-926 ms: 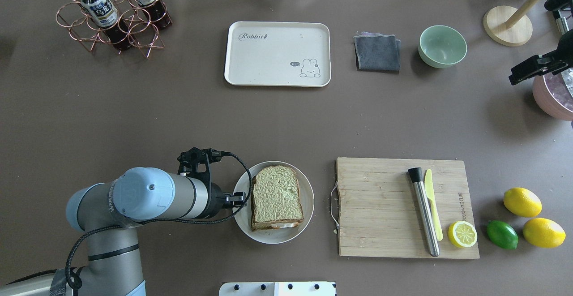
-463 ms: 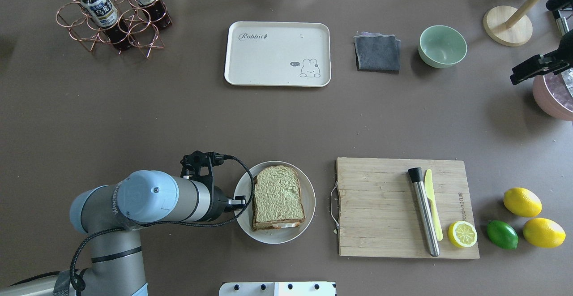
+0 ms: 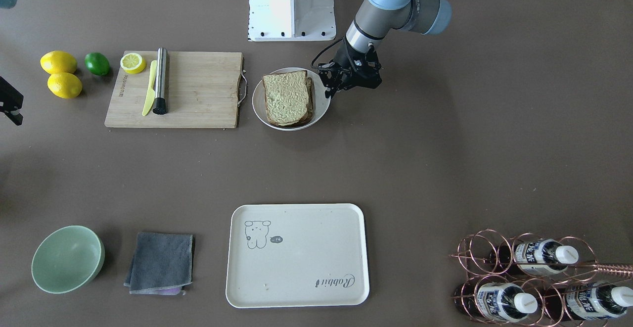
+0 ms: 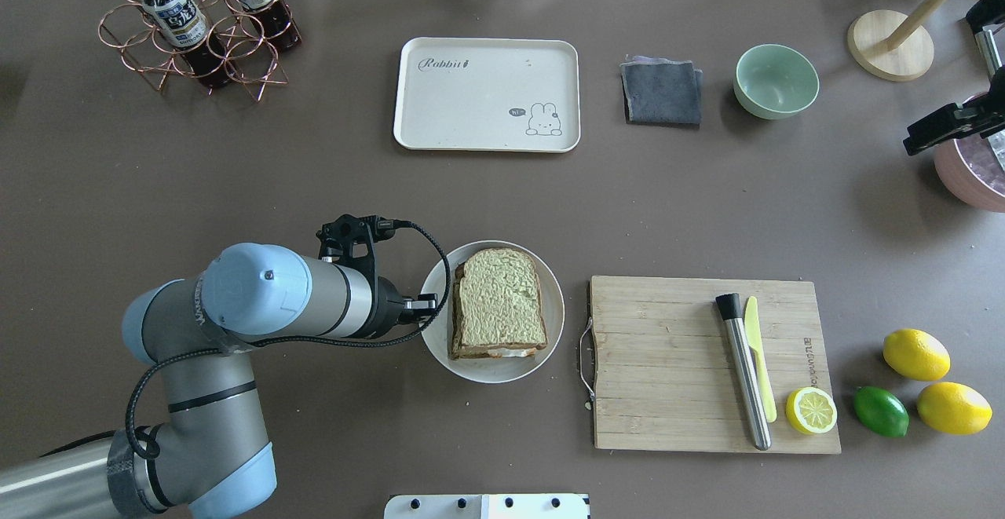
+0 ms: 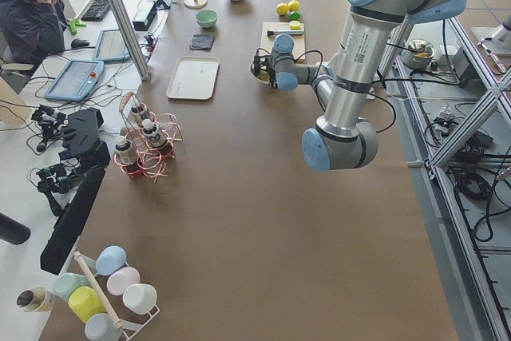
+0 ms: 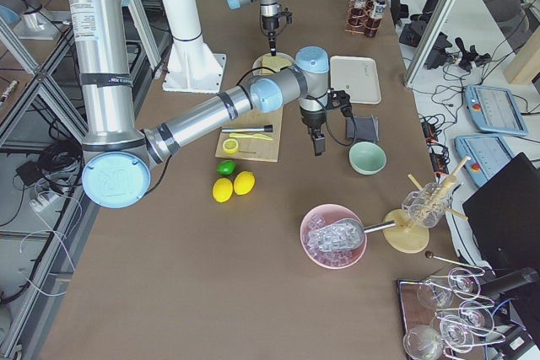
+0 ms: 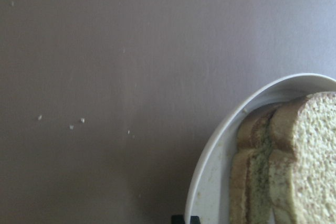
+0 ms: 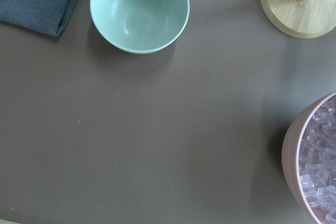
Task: Make sandwich and place on tray
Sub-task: 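Carry the plate with the left gripper and lower it onto the tray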
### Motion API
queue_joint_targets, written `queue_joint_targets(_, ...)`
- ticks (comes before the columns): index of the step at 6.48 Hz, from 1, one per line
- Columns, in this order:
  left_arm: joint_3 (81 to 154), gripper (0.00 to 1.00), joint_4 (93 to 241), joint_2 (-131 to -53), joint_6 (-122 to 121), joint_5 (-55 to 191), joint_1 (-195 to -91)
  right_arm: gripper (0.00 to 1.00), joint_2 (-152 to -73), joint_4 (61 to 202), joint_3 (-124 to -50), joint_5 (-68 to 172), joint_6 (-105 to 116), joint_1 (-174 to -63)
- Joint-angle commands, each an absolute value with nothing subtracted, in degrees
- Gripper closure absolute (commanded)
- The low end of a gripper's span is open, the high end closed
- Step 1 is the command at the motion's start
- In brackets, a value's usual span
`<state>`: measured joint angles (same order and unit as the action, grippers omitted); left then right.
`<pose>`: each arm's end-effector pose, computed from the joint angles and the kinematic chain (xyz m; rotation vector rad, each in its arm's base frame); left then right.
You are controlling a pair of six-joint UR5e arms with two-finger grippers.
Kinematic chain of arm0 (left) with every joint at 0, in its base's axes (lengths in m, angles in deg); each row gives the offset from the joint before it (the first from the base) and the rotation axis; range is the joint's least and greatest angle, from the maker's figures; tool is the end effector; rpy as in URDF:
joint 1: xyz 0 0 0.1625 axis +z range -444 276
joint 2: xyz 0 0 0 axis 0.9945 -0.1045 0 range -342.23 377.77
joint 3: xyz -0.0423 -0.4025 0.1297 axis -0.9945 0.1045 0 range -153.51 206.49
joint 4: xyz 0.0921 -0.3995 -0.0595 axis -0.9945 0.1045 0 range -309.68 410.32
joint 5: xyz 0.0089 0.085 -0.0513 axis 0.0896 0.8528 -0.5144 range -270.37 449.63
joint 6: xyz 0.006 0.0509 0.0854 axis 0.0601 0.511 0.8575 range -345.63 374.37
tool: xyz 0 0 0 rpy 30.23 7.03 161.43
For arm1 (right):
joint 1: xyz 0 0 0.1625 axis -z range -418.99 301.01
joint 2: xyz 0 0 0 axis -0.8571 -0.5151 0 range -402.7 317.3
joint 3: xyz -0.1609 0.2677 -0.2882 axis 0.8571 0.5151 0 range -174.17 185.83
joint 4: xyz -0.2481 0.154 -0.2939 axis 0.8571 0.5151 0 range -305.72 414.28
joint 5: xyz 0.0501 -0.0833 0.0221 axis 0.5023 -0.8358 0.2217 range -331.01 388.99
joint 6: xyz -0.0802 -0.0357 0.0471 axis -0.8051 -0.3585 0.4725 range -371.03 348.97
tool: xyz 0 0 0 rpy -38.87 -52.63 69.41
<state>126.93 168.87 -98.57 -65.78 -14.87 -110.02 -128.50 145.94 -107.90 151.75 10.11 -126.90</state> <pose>0.5204 -0.3746 0.2582 0.1349 1.1476 -0.1058 -0.1161 -0.4970 0.4337 0.2076 -0.6866 -0.1468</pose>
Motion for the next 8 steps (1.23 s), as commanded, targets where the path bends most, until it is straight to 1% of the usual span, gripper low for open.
queue_joint_targets(1,118.56,1.0,168.8,-105.41,-60.45,-22.92,-120.61,0.0,-129.27,145.87,-107.99,151.68,9.97,-126.93)
queue_joint_targets(3,103.99,1.0,169.41,-116.83,-56.83,-28.02,-127.31,0.0,-129.27,145.86,-107.99,151.77,9.71,-127.19)
queue_joint_targets(5,89.76,1.0,172.04,-125.45,-53.06,-29.1,-130.92,0.0,-129.8,145.87,-107.82,151.77,8.75,-127.63)
queue_joint_targets(6,82.46,1.0,173.79,-129.06,-50.17,-29.28,-132.24,0.0,-129.8,145.87,-107.12,151.86,8.13,-128.07)
queue_joint_targets(7,76.21,1.0,176.07,-131.01,-47.88,-29.2,-133.21,0.0,-129.71,145.87,-106.94,151.86,7.95,-128.34)
queue_joint_targets(8,73.1,1.0,177.48,-132.07,-46.38,-28.93,-133.4,0.0,-129.62,145.87,-106.59,151.86,7.95,-128.34)
